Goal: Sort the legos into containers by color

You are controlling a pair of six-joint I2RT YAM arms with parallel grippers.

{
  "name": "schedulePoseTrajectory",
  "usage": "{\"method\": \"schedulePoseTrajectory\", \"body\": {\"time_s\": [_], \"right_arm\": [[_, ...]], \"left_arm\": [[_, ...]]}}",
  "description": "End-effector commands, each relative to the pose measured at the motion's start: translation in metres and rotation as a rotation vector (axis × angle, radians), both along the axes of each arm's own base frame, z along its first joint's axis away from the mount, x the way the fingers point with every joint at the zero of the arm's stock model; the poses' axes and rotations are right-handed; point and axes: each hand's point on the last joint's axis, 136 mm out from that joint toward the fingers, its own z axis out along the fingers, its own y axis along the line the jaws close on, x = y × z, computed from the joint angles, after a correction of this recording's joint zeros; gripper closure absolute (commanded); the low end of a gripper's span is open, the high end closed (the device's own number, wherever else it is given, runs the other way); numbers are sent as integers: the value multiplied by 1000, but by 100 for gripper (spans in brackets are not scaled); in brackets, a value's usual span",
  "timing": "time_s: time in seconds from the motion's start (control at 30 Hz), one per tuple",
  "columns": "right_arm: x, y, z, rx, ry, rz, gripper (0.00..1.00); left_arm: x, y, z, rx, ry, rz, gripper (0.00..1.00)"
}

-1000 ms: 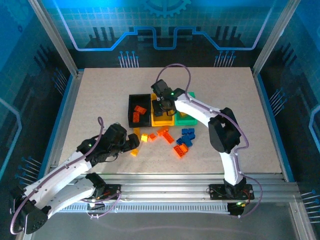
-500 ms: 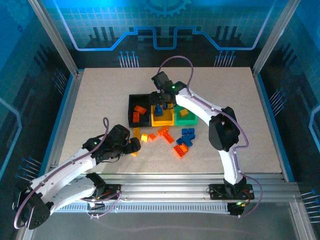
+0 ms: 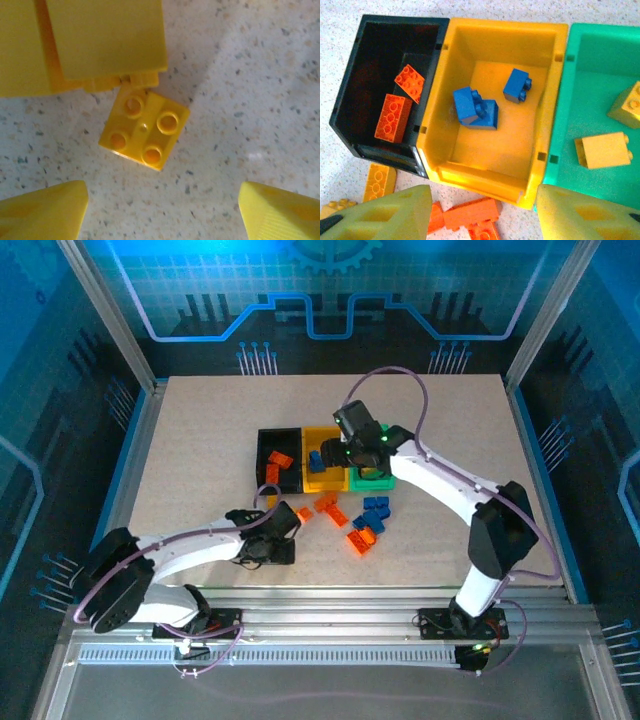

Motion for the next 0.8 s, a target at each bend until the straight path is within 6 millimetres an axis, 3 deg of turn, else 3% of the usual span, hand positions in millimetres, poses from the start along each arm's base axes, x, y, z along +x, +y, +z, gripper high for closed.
{"method": "schedulePoseTrajectory", "body": {"time_s": [0.0,0.27,0.57,0.77], "right_arm": [[1,-7,10,48,-23,-27,41],[-3,-18,10,59,-23,-42,41],[-5,-27,9,63,-25,-61,41],[-5,-34,10,61,-24,-77,42]], "left_arm": [[21,0,7,51,-95,-20,22],[38,11,-1,115,-120,20,30],[37,8,-17,131,-85,8,46],[31,6,-14,123,-79,-5,55]]}}
